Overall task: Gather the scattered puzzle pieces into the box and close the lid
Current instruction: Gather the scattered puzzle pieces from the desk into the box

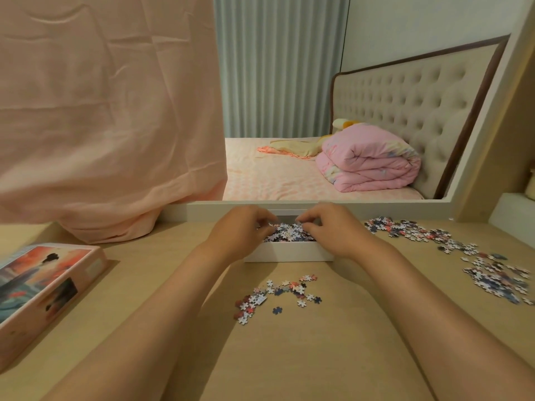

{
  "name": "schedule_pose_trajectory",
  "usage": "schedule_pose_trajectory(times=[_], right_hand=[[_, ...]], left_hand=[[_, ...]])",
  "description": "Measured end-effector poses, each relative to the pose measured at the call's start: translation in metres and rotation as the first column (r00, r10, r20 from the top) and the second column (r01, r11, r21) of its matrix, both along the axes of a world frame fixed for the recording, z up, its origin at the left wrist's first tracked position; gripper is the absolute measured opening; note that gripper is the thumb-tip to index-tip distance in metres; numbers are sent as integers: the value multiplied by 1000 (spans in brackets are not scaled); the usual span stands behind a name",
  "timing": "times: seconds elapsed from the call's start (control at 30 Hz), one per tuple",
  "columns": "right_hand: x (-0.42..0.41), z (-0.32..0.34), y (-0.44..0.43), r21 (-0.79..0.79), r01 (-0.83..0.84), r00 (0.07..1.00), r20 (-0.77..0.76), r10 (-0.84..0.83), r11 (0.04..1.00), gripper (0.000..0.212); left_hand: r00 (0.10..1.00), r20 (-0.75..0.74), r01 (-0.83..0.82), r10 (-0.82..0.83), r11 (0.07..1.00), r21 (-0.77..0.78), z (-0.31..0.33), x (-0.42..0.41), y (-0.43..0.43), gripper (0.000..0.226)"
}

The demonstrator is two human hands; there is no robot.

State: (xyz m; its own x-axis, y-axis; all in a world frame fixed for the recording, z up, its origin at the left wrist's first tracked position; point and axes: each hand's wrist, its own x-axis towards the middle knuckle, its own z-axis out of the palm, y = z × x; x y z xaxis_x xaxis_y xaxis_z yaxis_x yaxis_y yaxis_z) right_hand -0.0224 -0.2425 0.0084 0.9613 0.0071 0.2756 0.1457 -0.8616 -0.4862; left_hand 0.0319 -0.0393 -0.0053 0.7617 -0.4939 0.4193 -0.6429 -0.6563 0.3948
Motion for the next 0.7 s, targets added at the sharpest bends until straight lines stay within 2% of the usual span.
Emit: schedule_pose_trajectory(times=[0.1, 0.17, 0.27, 0.37, 0.43, 0.5, 0.57, 0.63, 0.7], right_hand=[[-9, 4, 5, -6, 17, 999, 29, -17, 1000, 14], [-14, 4, 10, -15, 92, 994, 62, -91, 996, 6], [-23, 3, 17, -66, 184, 982, 49, -181, 981, 10], [-36, 5, 21, -96, 165, 985, 63, -159, 982, 17], [-45, 7, 23, -91, 94, 995, 43, -91, 991, 18], [-53, 7, 23, -70, 5, 999, -47, -9, 998, 18], [-60, 5, 22, -115, -69, 982, -185, 47, 991, 21], [-65, 0, 22, -237, -117, 949, -314, 38, 964, 31], [-67, -6, 25, -322, -158, 922, -386, 23, 933, 38]], left_hand=[[1000, 6, 2, -2, 1000, -9, 3, -14, 11, 23], [1000, 0, -11, 11, 1000, 16, 3, -23, 15, 24], [999, -26, -37, 38, 999, 39, -2, -36, 19, 23], [997, -58, -36, 41, 995, 96, -5, -52, 24, 22], [990, -137, 1, 27, 980, 199, -4, -61, 29, 28], [960, -277, 50, 49, 939, 340, -4, -67, 35, 47], [931, -350, 90, 103, 865, 494, -4, -72, 39, 64], [939, -332, 118, 94, 816, 566, -4, -74, 39, 64], [948, -317, 151, 28, 838, 524, -4, -75, 34, 54]])
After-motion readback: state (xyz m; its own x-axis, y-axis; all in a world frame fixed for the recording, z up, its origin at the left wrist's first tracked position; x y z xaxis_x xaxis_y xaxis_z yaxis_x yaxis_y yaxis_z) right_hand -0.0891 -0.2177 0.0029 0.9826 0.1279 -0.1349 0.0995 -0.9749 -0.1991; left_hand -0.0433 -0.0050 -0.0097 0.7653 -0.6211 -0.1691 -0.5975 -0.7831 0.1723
